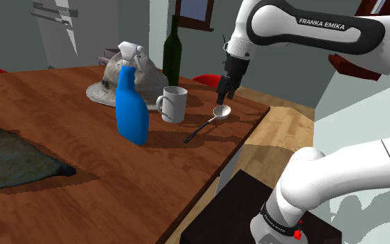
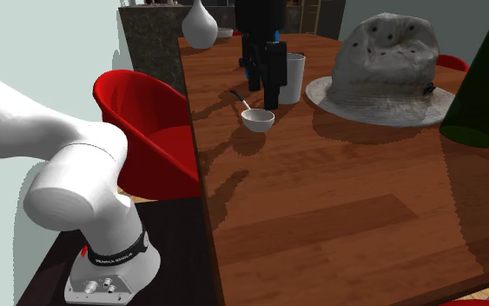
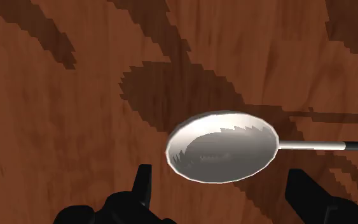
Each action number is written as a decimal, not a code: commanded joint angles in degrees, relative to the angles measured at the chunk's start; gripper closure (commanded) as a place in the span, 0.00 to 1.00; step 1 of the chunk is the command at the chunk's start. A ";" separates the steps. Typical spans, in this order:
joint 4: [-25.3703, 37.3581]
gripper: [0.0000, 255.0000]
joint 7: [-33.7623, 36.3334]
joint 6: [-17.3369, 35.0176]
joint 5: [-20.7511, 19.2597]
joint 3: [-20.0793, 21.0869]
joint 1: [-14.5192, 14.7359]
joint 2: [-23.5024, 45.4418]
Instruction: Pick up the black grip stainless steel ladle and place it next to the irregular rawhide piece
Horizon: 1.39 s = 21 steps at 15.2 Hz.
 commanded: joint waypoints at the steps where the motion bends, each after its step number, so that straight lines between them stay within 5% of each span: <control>1: 0.00 0.00 0.00 0.00 0.00 0.00 0.00 0.00; 10: 6.80 0.00 -67.55 -7.97 -4.34 -6.22 27.50 8.61; 21: -0.35 0.00 -67.35 -2.64 -4.68 -6.46 27.37 6.78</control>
